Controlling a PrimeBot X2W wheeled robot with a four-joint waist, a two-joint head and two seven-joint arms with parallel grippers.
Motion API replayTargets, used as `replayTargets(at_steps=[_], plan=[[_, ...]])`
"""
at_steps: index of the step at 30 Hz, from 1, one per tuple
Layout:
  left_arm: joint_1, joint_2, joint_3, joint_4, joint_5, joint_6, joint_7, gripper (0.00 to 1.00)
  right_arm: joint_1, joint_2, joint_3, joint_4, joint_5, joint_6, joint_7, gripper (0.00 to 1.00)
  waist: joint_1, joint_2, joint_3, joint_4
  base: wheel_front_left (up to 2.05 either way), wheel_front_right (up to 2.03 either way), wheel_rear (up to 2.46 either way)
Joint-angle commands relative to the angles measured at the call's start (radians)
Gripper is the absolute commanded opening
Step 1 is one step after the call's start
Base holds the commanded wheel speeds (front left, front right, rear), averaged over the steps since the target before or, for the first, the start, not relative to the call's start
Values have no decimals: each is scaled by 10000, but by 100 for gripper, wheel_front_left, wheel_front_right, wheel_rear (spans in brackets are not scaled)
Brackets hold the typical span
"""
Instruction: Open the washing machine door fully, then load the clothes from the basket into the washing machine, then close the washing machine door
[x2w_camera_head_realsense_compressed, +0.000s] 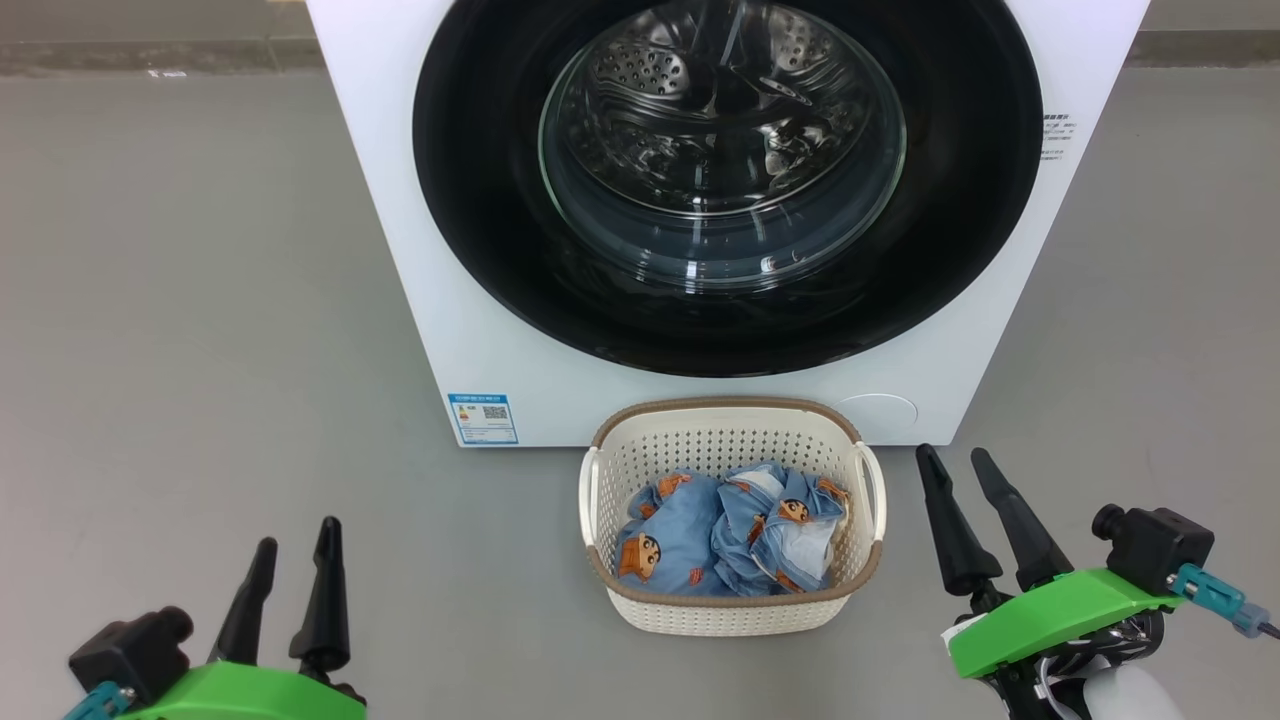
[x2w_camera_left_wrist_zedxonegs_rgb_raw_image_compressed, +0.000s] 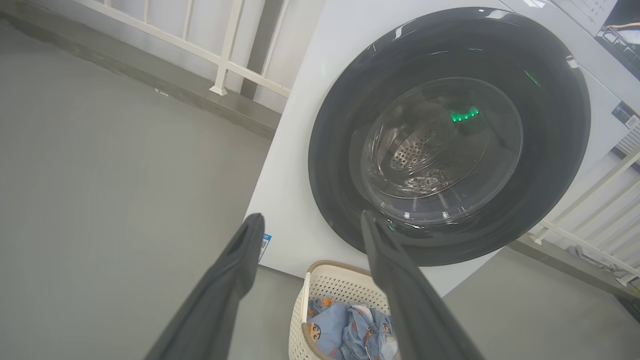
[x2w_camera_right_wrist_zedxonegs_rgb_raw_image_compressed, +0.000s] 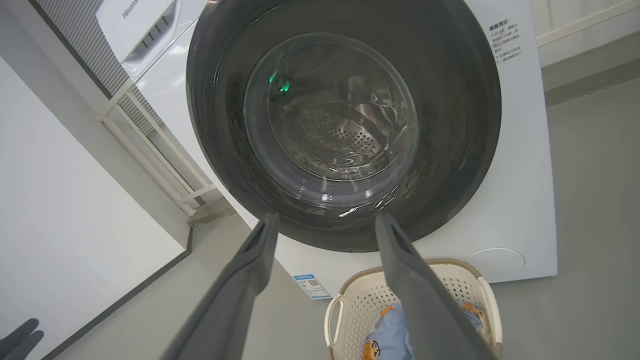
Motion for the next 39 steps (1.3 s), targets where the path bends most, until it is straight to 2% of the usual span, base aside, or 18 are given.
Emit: replayTargets(at_steps=[1, 33, 39], plan=[[-496, 178, 202, -223, 279, -70, -143, 100, -482, -43, 186, -273, -283, 11, -122, 100, 0, 0, -1, 1, 0, 0, 0], [-742, 376, 22, 78, 3336, -101, -1113, 100, -808, 183, 198, 84, -4922, 15, -1028, 100, 0, 0, 15, 95, 0, 0, 0], [-754, 367, 67, 94, 3436, -102, -1134, 100, -833, 197, 180, 124, -5010, 16, -1048, 100, 0, 0, 19, 99, 0, 0, 0]])
